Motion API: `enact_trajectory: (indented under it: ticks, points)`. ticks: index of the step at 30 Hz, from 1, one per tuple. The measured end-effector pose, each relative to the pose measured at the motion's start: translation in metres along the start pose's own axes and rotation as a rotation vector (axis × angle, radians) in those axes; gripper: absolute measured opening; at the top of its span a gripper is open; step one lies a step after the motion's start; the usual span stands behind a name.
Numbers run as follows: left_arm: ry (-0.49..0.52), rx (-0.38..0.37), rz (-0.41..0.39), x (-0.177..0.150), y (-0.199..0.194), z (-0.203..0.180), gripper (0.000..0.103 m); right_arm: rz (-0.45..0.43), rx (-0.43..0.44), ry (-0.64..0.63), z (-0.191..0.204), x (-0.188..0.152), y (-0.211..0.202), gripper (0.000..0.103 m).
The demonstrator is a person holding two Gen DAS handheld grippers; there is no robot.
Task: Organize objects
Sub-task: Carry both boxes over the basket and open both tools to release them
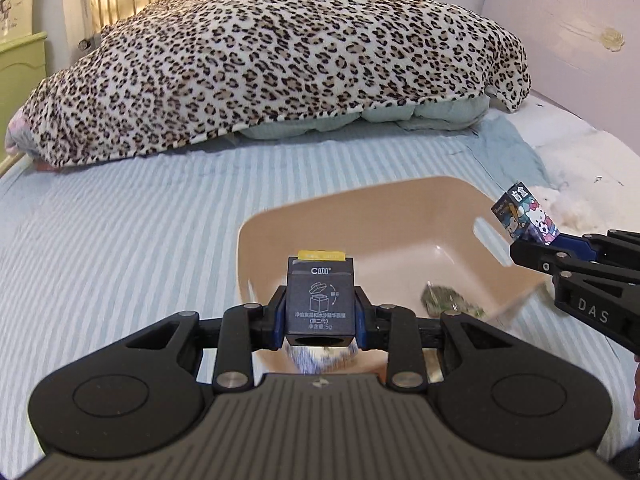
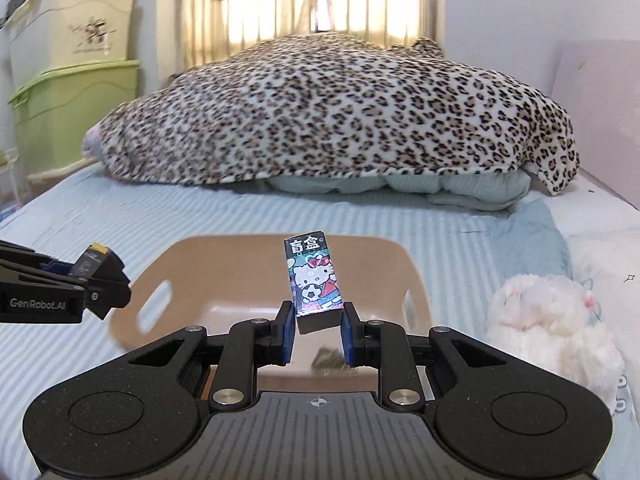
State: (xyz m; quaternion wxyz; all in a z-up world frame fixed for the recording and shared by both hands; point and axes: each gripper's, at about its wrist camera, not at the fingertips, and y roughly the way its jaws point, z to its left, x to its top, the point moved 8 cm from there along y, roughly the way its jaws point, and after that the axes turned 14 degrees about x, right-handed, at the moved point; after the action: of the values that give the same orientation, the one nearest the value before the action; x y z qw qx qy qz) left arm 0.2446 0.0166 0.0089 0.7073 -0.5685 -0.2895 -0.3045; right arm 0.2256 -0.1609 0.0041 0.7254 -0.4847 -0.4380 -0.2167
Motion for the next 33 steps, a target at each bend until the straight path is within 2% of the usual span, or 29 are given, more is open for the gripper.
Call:
enact_trajectory:
  ticks: [3, 9, 16, 21, 22, 23, 24, 25, 26, 29, 33]
  points:
    - [0.027, 0.012, 0.007, 0.008, 0.018, -0.01, 0.033, 0.002, -0.018, 0.015, -0.015, 0.012, 0.018, 0.022]
    - [0.072, 0.042, 0.093, -0.002, 0.067, -0.031, 0.033, 0.061, -0.038, 0.004, -0.03, 0.016, 0.058, 0.022]
    - [0.119, 0.077, 0.177, -0.021, 0.104, -0.04, 0.033, 0.18, -0.049, -0.031, -0.032, -0.008, 0.093, 0.022]
    - [0.119, 0.074, 0.191, -0.026, 0.105, -0.038, 0.034, 0.243, -0.049, -0.039, -0.029, -0.023, 0.104, 0.022]
    - [0.117, 0.07, 0.184, -0.025, 0.101, -0.037, 0.034, 0.241, -0.054, -0.037, -0.029, -0.024, 0.104, 0.025]
    - [0.115, 0.066, 0.178, -0.023, 0.096, -0.035, 0.039, 0.239, -0.062, -0.036, -0.029, -0.025, 0.102, 0.035]
    - [0.114, 0.065, 0.172, -0.02, 0.091, -0.034, 0.045, 0.234, -0.062, -0.032, -0.029, -0.024, 0.099, 0.035]
    - [0.112, 0.067, 0.158, -0.017, 0.084, -0.031, 0.058, 0.223, -0.054, -0.025, -0.028, -0.023, 0.094, 0.038]
    - [0.108, 0.072, 0.136, -0.013, 0.076, -0.029, 0.072, 0.214, -0.051, -0.021, -0.028, -0.022, 0.09, 0.046]
    - [0.109, 0.079, 0.095, -0.007, 0.056, -0.021, 0.075, 0.181, -0.057, -0.026, -0.025, -0.015, 0.071, 0.064]
    - [0.09, 0.06, 0.108, -0.013, 0.04, -0.011, 0.078, 0.17, -0.057, -0.001, -0.022, -0.016, 0.042, 0.076]
